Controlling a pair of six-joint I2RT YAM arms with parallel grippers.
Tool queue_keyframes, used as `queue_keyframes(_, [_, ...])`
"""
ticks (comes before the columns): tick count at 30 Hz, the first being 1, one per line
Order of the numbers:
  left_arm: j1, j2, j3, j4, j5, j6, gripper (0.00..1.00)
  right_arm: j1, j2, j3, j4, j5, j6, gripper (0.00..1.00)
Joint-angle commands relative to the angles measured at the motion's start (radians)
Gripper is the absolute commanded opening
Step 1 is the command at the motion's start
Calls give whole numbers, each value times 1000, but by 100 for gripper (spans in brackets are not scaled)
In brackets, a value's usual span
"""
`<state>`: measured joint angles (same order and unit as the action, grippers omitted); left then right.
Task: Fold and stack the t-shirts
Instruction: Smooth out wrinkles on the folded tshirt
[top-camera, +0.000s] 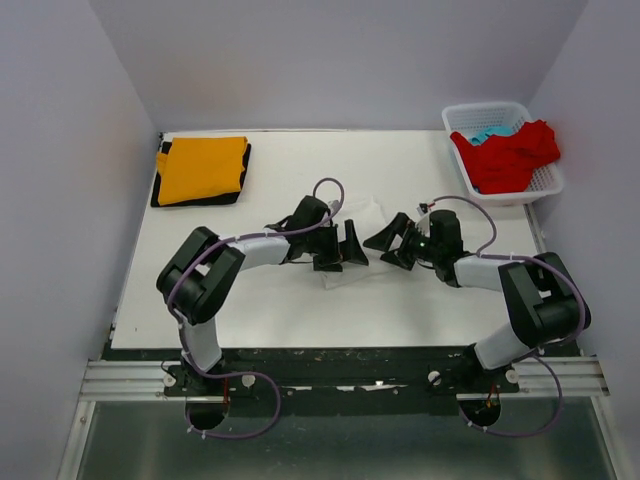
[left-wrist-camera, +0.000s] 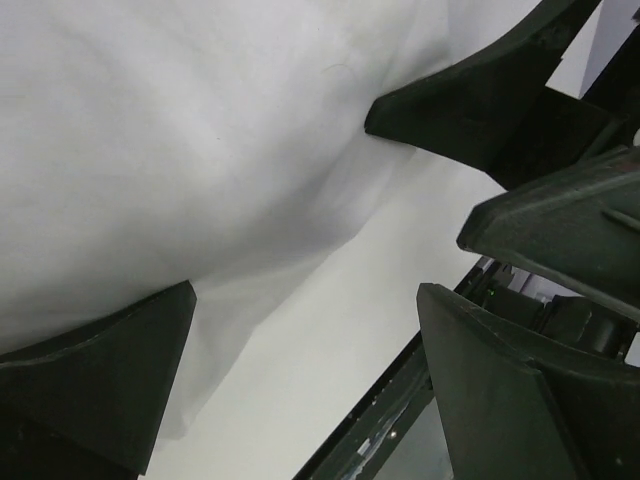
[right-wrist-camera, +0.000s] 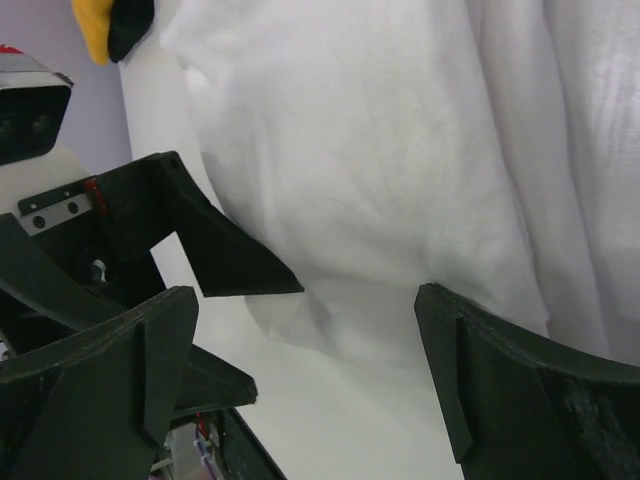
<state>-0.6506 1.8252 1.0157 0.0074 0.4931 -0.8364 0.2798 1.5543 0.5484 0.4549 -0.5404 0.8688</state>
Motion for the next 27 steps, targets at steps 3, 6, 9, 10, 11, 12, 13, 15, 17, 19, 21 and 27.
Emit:
queue_keyframes(3, [9, -40, -164, 20, -54, 13, 99, -22, -22, -132, -1, 162, -52, 100])
queue_keyframes(6, [11, -63, -174, -6, -91, 41, 99, -22, -56, -182, -8, 207, -42, 100])
queue_keyframes(9, [9, -89, -196, -46, -103, 75, 98, -22, -121, -225, -40, 184, -44, 100])
queue_keyframes(10, [9, -107, -217, -38, -106, 79, 99, -22, -155, -246, -38, 163, -46, 100])
queue_keyframes(11, [7, -138, -249, -24, -109, 80, 99, -22, -183, -265, -51, 146, -43, 100])
queue_keyframes(12, [5, -167, -277, -18, -110, 82, 99, -22, -224, -278, -67, 125, -41, 100])
queue_keyframes(13, [3, -205, -300, -12, -113, 82, 99, -21, -262, -287, -85, 107, -39, 100])
queue_keyframes(15, [-3, -281, -332, -16, -118, 82, 99, -19, -357, -297, -88, 45, -26, 100])
queue_keyframes(17, [-8, -355, -328, -42, -129, 94, 98, -18, -448, -274, -114, 16, -26, 100])
queue_keyframes(19, [-9, -415, -303, -84, -166, 112, 99, -18, -529, -229, -165, 44, -36, 100])
queue_keyframes(21, [9, -435, -266, -132, -231, 118, 99, -18, -578, -197, -168, 97, -30, 100])
queue_keyframes(27, [131, -354, -165, -173, -213, 118, 98, -18, -418, -118, 2, 41, 30, 100])
